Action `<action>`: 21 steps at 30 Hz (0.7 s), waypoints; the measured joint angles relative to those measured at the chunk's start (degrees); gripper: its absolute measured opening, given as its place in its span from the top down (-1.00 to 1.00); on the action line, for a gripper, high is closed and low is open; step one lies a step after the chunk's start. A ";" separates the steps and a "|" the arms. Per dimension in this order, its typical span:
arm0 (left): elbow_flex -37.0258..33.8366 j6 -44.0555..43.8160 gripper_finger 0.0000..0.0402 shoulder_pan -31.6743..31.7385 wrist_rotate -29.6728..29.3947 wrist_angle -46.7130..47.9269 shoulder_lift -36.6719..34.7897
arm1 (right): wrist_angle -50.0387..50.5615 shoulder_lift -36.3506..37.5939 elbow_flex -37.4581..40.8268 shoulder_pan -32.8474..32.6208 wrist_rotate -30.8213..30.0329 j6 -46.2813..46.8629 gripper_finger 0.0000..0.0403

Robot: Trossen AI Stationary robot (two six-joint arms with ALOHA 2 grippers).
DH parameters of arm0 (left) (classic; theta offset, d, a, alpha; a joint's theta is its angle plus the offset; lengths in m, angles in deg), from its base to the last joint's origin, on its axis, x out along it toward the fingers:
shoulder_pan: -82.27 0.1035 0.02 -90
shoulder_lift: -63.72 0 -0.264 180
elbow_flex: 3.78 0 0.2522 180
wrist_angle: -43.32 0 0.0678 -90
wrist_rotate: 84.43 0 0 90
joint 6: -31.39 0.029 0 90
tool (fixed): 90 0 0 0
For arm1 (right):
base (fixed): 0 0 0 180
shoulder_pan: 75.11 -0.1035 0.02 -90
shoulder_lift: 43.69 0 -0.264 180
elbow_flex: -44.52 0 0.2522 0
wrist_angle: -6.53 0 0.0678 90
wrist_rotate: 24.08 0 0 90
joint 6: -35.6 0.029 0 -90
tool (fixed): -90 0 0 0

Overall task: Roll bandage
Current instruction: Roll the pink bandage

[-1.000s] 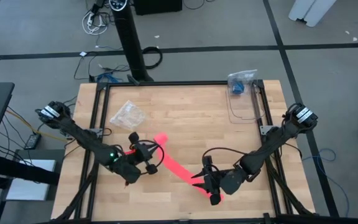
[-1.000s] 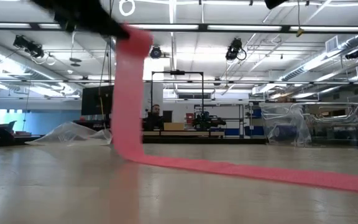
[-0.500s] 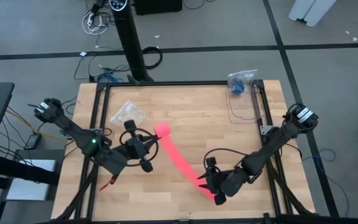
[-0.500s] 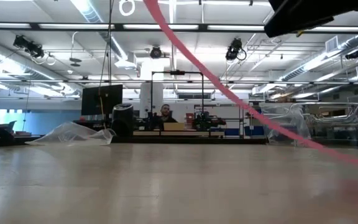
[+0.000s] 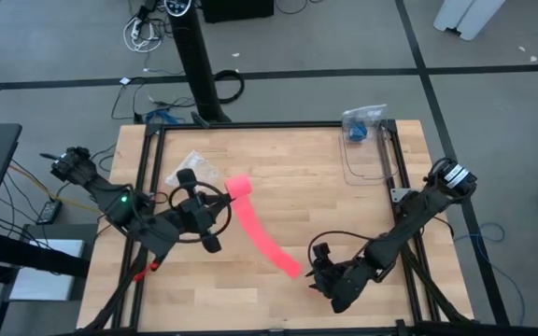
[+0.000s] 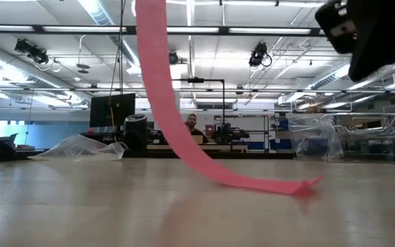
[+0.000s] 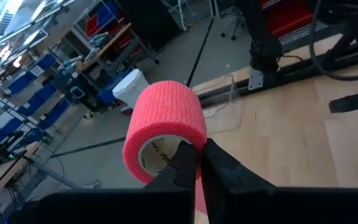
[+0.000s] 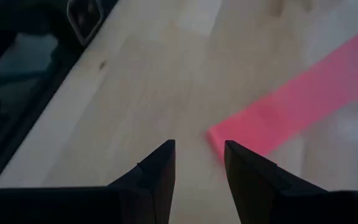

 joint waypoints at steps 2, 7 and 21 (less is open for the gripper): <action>-0.73 -1.25 0.94 -0.08 0.06 0.80 -0.03 | -0.10 -1.52 0.00 0.93 1.47 -0.22 0.32; -1.76 -2.88 0.94 -0.10 0.71 1.28 0.04 | 0.05 -4.71 0.00 3.94 2.24 -1.91 0.32; -1.84 -3.11 0.94 -0.10 0.94 1.17 0.04 | -4.95 -11.78 -0.16 8.38 6.19 -8.45 0.55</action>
